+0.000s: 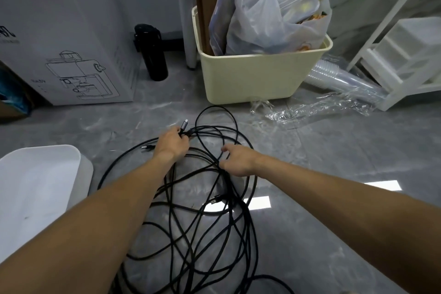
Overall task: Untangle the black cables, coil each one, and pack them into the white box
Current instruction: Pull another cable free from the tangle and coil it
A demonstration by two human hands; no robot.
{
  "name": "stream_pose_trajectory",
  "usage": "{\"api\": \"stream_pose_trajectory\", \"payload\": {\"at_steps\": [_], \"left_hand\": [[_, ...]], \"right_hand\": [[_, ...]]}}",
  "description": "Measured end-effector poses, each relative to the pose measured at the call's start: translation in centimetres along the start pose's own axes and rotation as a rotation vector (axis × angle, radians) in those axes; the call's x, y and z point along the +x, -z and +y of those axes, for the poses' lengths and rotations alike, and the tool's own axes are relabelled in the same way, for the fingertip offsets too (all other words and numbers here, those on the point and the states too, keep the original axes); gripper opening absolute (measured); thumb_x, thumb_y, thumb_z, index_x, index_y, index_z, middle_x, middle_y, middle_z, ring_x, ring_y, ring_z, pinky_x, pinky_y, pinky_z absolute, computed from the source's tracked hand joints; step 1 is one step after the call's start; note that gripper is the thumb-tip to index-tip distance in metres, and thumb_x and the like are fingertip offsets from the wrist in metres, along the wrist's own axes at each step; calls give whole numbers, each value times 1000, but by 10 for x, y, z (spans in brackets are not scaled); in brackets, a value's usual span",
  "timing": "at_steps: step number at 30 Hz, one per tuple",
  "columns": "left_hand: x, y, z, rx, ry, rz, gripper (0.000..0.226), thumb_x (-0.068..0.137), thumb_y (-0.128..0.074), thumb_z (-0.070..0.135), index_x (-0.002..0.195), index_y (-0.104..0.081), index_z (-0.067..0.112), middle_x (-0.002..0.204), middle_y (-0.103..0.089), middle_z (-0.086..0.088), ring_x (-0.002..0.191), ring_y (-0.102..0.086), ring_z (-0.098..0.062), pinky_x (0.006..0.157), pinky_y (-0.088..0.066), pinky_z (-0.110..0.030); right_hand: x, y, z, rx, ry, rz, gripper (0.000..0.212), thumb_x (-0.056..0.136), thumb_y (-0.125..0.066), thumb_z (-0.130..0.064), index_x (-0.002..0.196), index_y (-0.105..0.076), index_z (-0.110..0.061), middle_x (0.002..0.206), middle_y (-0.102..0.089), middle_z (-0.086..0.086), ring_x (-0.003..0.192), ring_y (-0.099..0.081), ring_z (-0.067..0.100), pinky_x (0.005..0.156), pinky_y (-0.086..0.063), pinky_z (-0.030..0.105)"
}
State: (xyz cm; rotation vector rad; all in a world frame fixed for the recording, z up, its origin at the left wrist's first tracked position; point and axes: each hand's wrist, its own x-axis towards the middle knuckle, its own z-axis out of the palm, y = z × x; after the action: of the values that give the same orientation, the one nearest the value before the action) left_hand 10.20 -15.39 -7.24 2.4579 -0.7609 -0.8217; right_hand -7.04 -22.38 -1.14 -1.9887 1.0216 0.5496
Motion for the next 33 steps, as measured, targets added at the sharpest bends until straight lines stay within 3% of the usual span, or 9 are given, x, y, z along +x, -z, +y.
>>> {"api": "stream_pose_trajectory", "payload": {"at_steps": [3, 9, 13, 21, 24, 28, 30, 33], "left_hand": [[6, -6, -2, -3, 19, -63, 44, 102, -44, 23, 146, -40, 15, 139, -54, -11, 129, -48, -33, 103, -37, -35], [13, -15, -9, 134, 30, -8, 38, 98, -51, 21, 135, -53, 29, 135, -57, -1, 129, -47, -28, 106, -31, -40], [0, -10, -5, 165, -67, -20, 22, 100, -51, 25, 112, -69, 26, 113, -69, -6, 110, -58, -28, 97, -44, -37], [-47, 50, 29, 35, -279, -96, 22, 102, -48, 32, 114, -65, 26, 93, -68, -6, 93, -63, -32, 81, -51, -38], [-74, 86, 52, 12, -374, -97, 29, 102, -48, 28, 127, -63, 28, 88, -64, -8, 95, -63, -35, 68, -41, -32], [-111, 141, 85, -2, -465, -75, 24, 102, -51, 31, 119, -67, 26, 80, -63, -1, 75, -60, -22, 64, -41, -31], [-131, 169, 102, 9, -506, -68, 23, 102, -51, 30, 114, -69, 23, 77, -62, 2, 66, -55, -13, 60, -40, -19], [-163, 208, 128, 1, -554, -53, 20, 101, -54, 30, 111, -70, 24, 79, -65, 1, 67, -56, -10, 56, -38, -13]], "right_hand": [[13, -6, -4, -21, 19, 12, 65, 98, -51, -25, 156, -22, -20, 161, -24, 9, 144, -31, 27, 115, -32, 34], [17, -4, -4, -87, 27, 17, 63, 98, -52, -26, 155, -25, -18, 157, -31, 10, 138, -40, 28, 112, -37, 37], [8, 6, -9, -113, 38, 35, 63, 98, -51, -25, 155, -25, -16, 158, -30, 10, 142, -35, 28, 111, -36, 33], [-38, 37, -61, -18, 155, 156, 67, 98, -53, -21, 156, -19, -20, 153, -40, 12, 131, -49, 27, 104, -39, 30], [-67, 55, -89, -66, 229, 222, 62, 98, -55, -22, 153, -26, -17, 148, -46, 12, 132, -47, 27, 105, -37, 31], [-111, 85, -122, -162, 279, 272, 50, 99, -51, -20, 147, -37, -13, 142, -53, 12, 129, -50, 28, 103, -38, 31], [-135, 103, -137, -214, 290, 308, 46, 99, -51, -21, 143, -42, -13, 137, -56, 12, 127, -51, 29, 99, -39, 32], [-172, 129, -158, -297, 279, 362, 36, 98, -50, -23, 133, -53, -12, 128, -61, 14, 120, -55, 32, 95, -45, 36]]}}
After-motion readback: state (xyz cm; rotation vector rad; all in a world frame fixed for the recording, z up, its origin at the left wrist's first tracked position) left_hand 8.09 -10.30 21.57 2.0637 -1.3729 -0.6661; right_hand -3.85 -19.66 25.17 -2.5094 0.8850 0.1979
